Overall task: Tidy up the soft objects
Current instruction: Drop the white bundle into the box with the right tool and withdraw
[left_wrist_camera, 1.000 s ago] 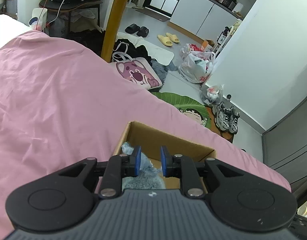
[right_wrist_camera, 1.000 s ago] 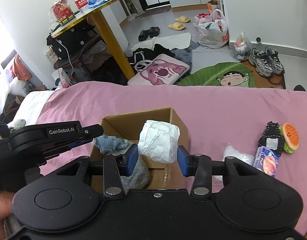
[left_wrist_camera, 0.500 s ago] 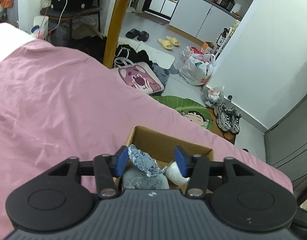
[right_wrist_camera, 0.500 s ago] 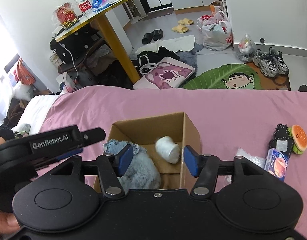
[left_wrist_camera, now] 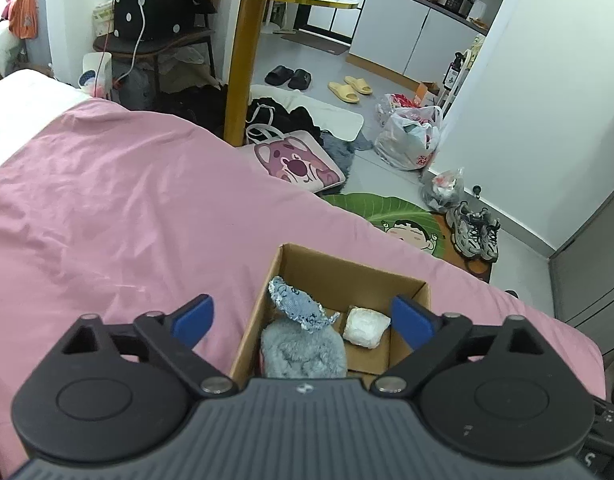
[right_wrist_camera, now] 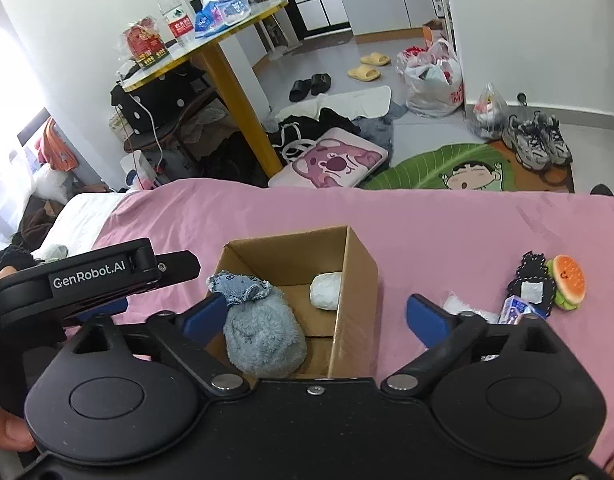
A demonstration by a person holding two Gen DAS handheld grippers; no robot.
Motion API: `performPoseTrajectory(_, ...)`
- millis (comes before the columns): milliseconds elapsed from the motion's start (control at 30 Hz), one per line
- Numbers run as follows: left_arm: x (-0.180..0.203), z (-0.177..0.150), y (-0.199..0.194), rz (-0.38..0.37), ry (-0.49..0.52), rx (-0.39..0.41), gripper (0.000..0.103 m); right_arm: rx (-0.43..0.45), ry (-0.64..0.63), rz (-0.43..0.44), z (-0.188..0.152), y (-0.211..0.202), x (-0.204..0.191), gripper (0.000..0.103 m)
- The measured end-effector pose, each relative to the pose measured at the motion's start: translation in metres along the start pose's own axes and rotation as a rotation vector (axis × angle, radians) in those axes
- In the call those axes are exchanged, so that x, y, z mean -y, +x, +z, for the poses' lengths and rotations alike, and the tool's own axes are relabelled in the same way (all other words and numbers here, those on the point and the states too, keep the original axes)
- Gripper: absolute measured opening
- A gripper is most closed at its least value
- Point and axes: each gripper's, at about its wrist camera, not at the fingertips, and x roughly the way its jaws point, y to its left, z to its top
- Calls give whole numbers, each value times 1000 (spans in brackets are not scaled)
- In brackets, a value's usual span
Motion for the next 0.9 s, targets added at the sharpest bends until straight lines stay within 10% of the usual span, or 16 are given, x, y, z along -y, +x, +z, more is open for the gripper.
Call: performPoseTrajectory(900, 42, -19, -42, 15, 52, 56, 102, 63, -22, 51, -5, -54, 37, 103)
